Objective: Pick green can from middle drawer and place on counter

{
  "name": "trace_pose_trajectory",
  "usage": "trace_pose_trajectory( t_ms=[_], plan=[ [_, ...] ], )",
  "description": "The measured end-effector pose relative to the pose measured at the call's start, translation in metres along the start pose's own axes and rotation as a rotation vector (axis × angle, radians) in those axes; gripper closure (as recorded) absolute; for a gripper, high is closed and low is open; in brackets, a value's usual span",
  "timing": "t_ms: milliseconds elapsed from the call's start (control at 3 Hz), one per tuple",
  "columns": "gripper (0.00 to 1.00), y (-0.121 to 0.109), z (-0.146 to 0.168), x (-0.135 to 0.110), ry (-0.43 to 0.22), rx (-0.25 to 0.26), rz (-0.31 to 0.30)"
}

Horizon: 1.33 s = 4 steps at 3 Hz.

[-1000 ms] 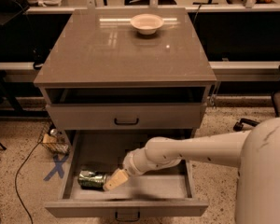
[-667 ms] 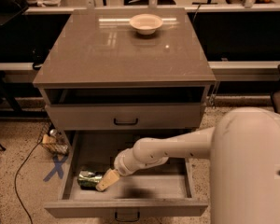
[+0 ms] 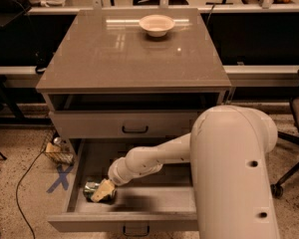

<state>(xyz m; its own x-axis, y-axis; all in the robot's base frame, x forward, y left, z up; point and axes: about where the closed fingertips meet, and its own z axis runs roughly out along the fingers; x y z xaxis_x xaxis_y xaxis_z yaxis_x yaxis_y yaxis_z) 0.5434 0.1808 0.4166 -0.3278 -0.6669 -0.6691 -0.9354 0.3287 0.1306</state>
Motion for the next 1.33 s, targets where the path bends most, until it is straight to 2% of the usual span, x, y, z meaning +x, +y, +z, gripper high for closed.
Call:
trace_pose_trajectory(
  t_ms=[333, 1000, 1333],
  plan=[
    [0.04, 0.001, 0.030, 0.001, 0.026, -0.018, -0.007],
    [0.50, 0.001, 0.047, 0.024, 0.072, -0.037, 0.035],
    [0.81, 0.007, 0.016, 0.027, 0.004, -0.049, 0.040]
  ],
)
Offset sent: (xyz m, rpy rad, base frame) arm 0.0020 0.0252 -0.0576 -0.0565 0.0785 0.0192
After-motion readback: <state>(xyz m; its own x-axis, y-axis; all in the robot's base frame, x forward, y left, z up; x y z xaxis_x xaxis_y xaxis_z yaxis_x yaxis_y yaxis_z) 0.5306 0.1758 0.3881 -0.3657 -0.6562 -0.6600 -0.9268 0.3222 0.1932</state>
